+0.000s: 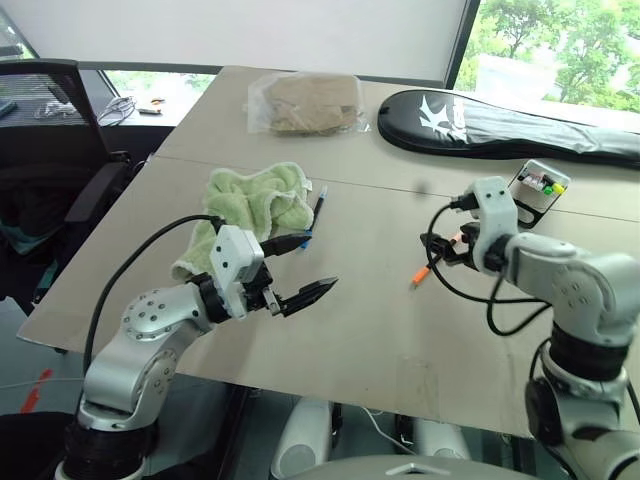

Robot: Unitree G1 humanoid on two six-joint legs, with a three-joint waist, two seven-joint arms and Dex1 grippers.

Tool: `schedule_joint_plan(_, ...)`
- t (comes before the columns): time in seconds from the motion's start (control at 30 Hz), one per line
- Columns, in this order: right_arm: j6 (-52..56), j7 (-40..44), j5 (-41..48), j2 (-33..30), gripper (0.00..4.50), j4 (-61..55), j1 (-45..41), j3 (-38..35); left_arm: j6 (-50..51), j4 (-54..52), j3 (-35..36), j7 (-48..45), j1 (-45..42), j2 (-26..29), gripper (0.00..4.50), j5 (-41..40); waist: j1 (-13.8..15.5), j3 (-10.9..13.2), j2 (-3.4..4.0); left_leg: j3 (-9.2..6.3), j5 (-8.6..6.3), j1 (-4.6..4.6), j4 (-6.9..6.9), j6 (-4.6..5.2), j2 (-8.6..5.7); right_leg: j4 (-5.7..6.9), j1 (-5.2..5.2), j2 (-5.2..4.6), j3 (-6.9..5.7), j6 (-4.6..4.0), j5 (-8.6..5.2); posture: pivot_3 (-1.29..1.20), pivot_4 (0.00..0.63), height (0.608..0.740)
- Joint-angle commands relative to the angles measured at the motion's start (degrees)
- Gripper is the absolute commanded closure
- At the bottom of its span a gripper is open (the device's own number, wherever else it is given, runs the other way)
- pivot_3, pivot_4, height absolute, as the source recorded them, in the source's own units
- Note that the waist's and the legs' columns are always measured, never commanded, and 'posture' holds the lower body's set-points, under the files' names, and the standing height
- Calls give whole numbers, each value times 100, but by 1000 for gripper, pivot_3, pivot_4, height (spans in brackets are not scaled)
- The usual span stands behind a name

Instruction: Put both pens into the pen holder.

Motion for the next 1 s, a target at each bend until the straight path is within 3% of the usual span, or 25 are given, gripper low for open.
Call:
schedule_joint_plan(0.03, 36, -959, 181, 229, 10, 628, -384, -255, -37, -117, 168, 129, -117, -36, 193, -147, -5, 1, 2, 2, 0, 1, 0, 1, -2, 1, 1, 3, 1, 4, 2, 0, 150, 740)
schedule_joint_plan(0.17, 36, -1720, 649, 291, 10, 966, -611, -364, -12, -279, 154, 283, 56, -70, 193, -129, -21, 1, 3, -1, 1, 5, 4, 3, 2, 8, 4, 17, 1, 23, 11, 0, 150, 740)
schedule_joint_plan(0.43, 36, -3005, 2200, -183, 10, 1567, -741, -315, 22, -476, 103, 534, 268, -119, 193, -144, -47, 3, 6, -3, 0, 34, 4, 3, 27, 11, 26, 45, 9, 2, -1, 0, 150, 740)
schedule_joint_plan(0.63, 36, -3439, 2567, -369, 10, 2482, -1056, -324, 19, -443, 31, 609, 226, -137, 193, -126, -145, 4, 6, -2, 0, 33, 4, 3, 30, 11, 26, 53, 12, 3, 0, 0, 150, 740)
schedule_joint_plan(0.73, 36, -3488, 2834, -531, 728, 2893, -1213, -207, 12, -407, 31, 637, 222, -142, 0, -129, -146, 3, 6, -3, 0, 32, 4, 3, 30, 11, 26, 54, 12, 4, 0, 0, 150, 740)
schedule_joint_plan(0.87, 36, -3202, 3499, -1049, 2537, 3178, -1354, 375, 112, -415, 111, 704, 208, -206, 0, -323, -150, 3, 5, -2, 0, 32, 4, 3, 31, 10, 27, 54, 14, 2, -1, 0, 150, 740)
schedule_joint_plan(1.0, 36, -2852, 4139, -1563, 2537, 3524, -1564, 930, 140, -444, 96, 722, 220, -207, 0, -337, -155, 4, 6, -2, 0, 32, 4, 3, 37, 9, 26, 60, 14, 3, -2, 0, 150, 740)
